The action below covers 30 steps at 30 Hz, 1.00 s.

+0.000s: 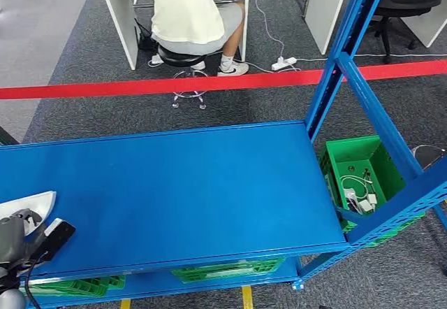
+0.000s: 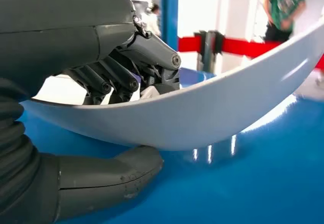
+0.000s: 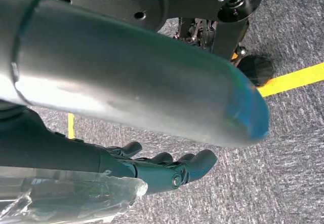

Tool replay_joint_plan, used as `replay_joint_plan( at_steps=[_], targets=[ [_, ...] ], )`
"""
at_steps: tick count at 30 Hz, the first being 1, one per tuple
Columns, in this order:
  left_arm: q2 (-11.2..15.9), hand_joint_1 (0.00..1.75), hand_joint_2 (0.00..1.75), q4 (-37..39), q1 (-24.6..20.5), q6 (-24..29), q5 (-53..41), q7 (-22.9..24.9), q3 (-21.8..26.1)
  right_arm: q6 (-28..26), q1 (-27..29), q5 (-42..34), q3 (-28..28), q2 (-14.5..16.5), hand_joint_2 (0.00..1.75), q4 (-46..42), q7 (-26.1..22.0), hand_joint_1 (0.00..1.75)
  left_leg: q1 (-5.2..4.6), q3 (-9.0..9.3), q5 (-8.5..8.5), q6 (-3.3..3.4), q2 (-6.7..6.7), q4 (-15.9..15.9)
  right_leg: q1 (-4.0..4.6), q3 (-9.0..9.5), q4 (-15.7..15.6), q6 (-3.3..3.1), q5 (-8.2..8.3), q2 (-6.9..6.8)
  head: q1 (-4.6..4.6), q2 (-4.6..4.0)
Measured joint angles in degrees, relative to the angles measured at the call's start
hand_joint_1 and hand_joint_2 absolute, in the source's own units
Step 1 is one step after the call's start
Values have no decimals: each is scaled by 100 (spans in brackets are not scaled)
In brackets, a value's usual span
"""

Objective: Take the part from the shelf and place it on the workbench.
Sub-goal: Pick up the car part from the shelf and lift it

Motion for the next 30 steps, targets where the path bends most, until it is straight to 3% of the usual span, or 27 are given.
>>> replay_joint_plan(
  at_steps=[8, 16, 24, 30],
  targets=[
    [-499, 175, 175, -382, -8, 1336, -313, -480, -187, 65, -2, 22, -90, -40, 0, 0, 0, 0, -3, -5, -2, 2, 0, 1, -2, -4, -4, 3, 2, 0, 0, 0],
    [-620, 175, 175, -1423, 148, 1989, -254, -915, -499, 58, -7, 61, -120, -50, 0, 0, -133, 0, -1, -12, -3, 4, 1, 1, -1, -13, -6, 5, 3, 5, -1, 0],
    [-710, 175, 175, -3184, 773, 2132, 815, -2402, -296, -72, -7, 84, -163, -46, 0, 0, -205, 0, -1, -19, -5, 6, 1, 1, -1, -17, -6, 6, 0, 3, -1, 0],
    [-802, 175, 175, -3828, 941, 2139, 1042, -2826, -132, -76, -5, 84, -186, -37, 0, 0, -114, 0, -1, -19, -5, 7, 1, 1, -2, -15, -6, 7, 1, 2, -1, 0]
  ],
)
